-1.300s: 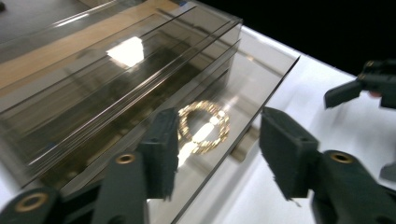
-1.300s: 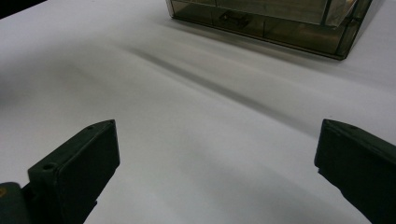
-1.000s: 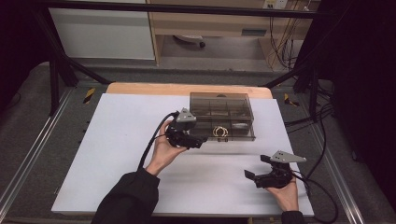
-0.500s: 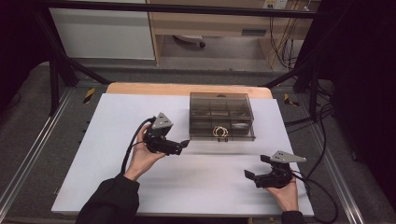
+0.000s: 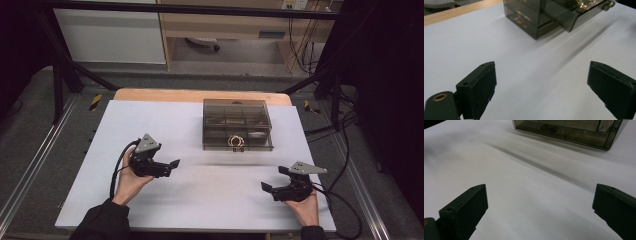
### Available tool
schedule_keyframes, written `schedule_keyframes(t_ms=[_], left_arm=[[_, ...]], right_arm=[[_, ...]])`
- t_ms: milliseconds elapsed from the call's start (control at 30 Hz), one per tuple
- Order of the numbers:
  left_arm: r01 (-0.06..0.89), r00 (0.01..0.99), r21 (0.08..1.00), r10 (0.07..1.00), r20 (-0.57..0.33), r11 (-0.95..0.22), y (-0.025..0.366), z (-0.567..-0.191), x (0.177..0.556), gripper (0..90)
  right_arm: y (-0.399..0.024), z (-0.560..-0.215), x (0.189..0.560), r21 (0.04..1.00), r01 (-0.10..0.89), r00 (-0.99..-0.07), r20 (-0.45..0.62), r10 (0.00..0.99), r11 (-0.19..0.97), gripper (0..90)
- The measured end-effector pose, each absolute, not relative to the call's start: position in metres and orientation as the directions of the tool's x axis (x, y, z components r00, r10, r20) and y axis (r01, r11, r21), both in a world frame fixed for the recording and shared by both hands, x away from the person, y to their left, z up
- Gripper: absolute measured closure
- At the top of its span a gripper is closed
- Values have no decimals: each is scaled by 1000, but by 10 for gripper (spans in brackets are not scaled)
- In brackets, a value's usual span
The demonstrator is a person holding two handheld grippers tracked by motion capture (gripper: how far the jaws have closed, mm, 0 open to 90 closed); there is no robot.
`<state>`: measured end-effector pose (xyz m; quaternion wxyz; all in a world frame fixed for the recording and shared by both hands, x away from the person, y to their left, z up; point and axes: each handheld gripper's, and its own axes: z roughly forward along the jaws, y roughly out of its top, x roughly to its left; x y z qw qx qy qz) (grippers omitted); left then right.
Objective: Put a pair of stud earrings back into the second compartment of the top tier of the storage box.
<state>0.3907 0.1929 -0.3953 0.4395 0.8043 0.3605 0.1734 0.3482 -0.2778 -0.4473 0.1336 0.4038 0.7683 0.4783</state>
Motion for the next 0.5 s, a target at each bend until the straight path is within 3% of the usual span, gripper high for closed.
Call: schedule_keyframes(t_ms=[500], left_arm=[[459, 623, 820, 782, -23, -342, 244, -428, 365, 86]], right_arm=[[-277, -448, 349, 840, 497, -637, 181, 749, 220, 5]])
